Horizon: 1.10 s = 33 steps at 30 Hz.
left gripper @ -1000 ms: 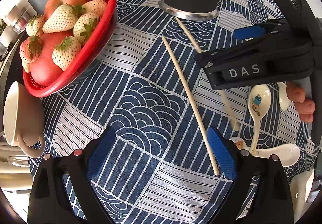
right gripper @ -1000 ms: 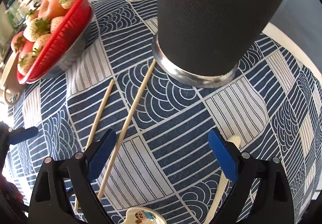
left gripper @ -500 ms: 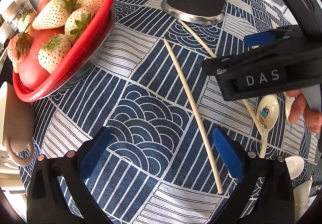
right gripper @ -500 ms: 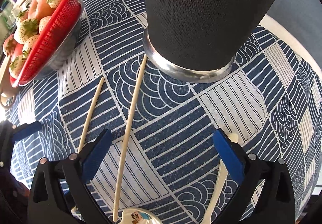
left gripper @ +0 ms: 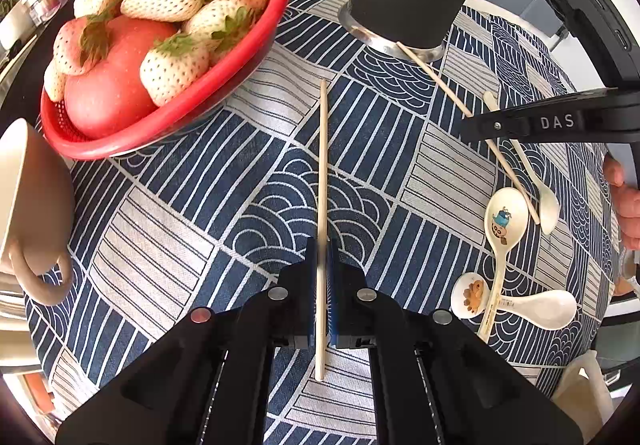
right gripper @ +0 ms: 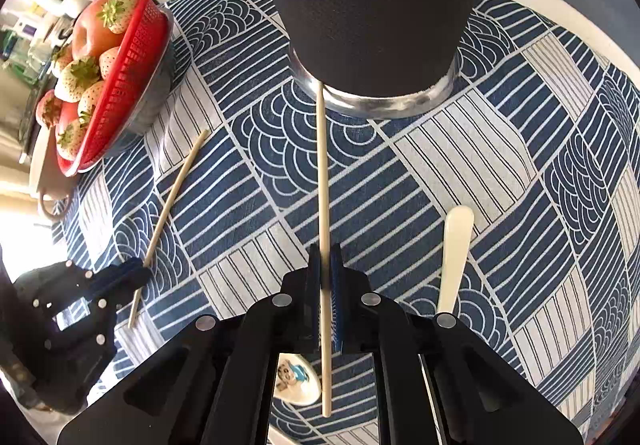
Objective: Organize utensils
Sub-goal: 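Close the left tool on a chopstick while the right tool grasps another, then lift the left tool's chopstick toward the black holder while the right tool carries its own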
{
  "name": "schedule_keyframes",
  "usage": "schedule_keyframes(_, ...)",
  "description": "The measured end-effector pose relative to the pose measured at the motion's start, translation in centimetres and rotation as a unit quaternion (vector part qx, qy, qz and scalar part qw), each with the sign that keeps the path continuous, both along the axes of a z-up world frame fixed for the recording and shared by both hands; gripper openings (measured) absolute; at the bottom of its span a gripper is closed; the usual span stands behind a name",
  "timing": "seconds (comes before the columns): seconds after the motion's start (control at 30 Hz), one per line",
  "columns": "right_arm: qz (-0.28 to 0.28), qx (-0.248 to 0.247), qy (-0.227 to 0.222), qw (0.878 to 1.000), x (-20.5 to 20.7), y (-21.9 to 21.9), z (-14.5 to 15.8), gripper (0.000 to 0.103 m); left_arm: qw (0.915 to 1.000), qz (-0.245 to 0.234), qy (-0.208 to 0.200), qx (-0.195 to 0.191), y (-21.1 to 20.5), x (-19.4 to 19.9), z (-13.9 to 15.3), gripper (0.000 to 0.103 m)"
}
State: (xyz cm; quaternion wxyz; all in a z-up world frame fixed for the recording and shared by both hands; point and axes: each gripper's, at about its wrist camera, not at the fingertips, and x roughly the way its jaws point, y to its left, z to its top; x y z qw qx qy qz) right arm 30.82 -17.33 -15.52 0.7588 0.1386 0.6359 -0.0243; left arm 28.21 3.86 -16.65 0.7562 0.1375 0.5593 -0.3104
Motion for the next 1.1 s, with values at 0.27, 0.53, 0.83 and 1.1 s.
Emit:
schedule_keyframes(0.27, -0.003, 0.024, -0.001, 1.0, -0.2, -2.2, 2.8, 0.005, 0.998, 0.028, 0.057, 0.004, 2.9, -0.8, 0.2, 0.005)
schedule_keyframes(0.53, 0.013, 0.03, -0.014, 0.999, -3.1, -4.0, 5.8, 0.005, 0.9952, 0.056, 0.078, 0.016, 5.7, -1.0, 2.0, 0.005)
schedule_keyframes(0.83, 0.02, -0.002, -0.038, 0.999, -8.2, -7.9, 9.5, 0.004, 0.9911, 0.085, 0.09, 0.05, 7.7, -3.4, 3.1, 0.005)
schedule_keyframes(1.1, 0.028, -0.017, -0.075, 0.997, -9.4, -11.7, 12.7, 0.004, 0.9866, 0.135, 0.084, 0.036, 8.9, -5.6, 5.3, 0.005)
